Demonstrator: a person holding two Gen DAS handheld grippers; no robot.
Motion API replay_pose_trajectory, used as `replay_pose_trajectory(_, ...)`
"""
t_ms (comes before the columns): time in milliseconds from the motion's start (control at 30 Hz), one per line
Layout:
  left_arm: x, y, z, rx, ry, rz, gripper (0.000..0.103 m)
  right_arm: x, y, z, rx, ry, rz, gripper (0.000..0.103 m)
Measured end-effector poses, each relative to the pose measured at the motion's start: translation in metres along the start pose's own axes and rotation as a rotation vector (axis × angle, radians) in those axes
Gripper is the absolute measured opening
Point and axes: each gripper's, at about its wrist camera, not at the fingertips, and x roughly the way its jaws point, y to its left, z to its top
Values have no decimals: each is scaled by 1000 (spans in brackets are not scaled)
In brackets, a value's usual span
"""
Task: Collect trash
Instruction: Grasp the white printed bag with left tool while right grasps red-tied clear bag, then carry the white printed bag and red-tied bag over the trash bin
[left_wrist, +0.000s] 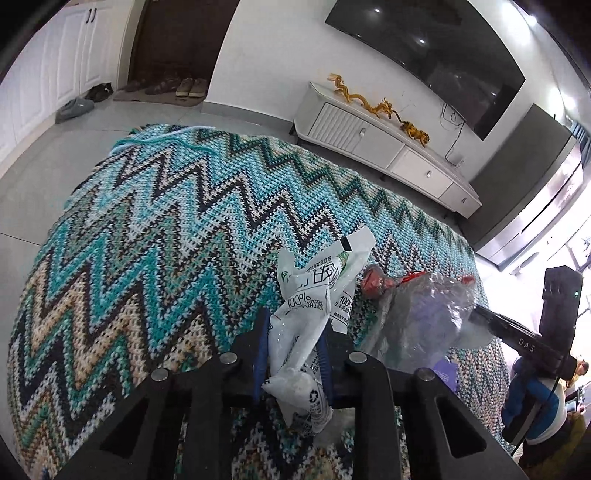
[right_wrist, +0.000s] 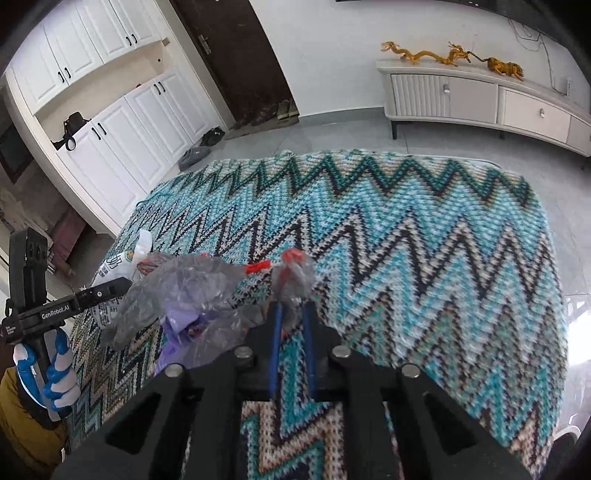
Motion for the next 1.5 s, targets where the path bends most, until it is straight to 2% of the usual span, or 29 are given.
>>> replay_pose_trajectory(300,-74,-14,-22,14,-80,0,21,-63,11,-29,12,-47,-6,8)
replay_pose_trajectory(500,-105,-24,-36,35,-118,-13,21,-62,32,-28,-5,-47,-13,11)
replay_pose_trajectory(567,-107,-23,-39,36,-126,-23,20,-53,35,-23,-9,-36,-19,21)
replay_pose_trajectory(633,-108,-21,-42,35,-135,-30,21,-42,37,-17,-11,-29,-35,48)
replay_pose_trajectory(667,-107,-20,-42,34,-138,-34,21,-34,38,-12,-9,-23,-39,49)
replay_pose_trajectory(1000,-87,-8,-45,0,-138,-90,20,34,22,22,21,48,-86,48)
replay_pose_trajectory(1100,-85,-10,-46,0,-137,-89,21,36,24,22,9,52,-65,22)
replay_pose_trajectory(1133,-86,-11,-48,2,-137,-87,20,34,26,20,-1,50,-66,19)
replay_pose_trajectory(1267,-95,-19,-54,4,-145,-82,20,12,31,6,-21,40,-69,17)
replay_pose_trajectory(1500,-134,-57,-70,70,-180,-81,21,-77,37,-36,-50,-35,-25,16)
